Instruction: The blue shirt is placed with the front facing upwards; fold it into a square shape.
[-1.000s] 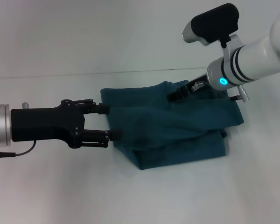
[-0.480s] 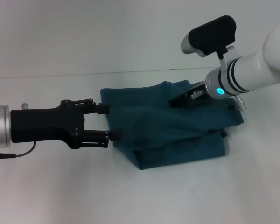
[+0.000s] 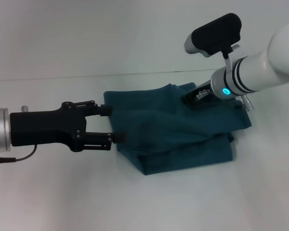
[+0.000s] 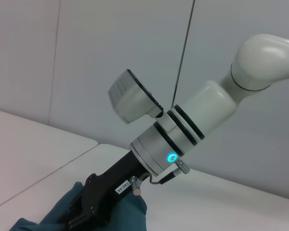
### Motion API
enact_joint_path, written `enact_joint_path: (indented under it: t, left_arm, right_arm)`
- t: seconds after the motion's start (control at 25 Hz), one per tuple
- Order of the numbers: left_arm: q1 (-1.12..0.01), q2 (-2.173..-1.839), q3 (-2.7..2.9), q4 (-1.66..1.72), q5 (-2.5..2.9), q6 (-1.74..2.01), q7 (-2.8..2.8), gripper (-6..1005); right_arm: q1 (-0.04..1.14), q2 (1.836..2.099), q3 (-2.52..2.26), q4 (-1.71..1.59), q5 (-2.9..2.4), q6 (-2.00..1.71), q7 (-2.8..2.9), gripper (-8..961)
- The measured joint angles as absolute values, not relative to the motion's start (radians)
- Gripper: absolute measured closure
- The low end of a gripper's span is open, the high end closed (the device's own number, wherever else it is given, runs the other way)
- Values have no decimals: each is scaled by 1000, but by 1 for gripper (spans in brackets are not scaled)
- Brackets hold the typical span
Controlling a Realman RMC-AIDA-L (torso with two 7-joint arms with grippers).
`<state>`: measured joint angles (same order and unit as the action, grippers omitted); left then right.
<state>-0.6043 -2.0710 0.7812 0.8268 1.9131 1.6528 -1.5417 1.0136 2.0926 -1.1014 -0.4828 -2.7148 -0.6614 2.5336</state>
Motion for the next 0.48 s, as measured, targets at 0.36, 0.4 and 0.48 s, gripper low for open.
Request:
enact_joint_path:
  t: [0.36, 0.4, 0.48]
  left_arm:
    - [-602, -2073, 761, 827, 1913, 1652, -1538, 134]
    - [-602, -2072, 761, 827, 1913, 1652, -1538, 134]
    - [-603, -2072, 761, 827, 1913, 1652, -1535, 134]
  right_arm:
    - [1007, 2088, -1109, -489, -2720, -650, 2542, 795]
    - [1005, 2088, -1109, -489, -2721, -650, 2542, 816]
    - [1002, 2087, -1109, -489, -2721, -649, 2543, 859]
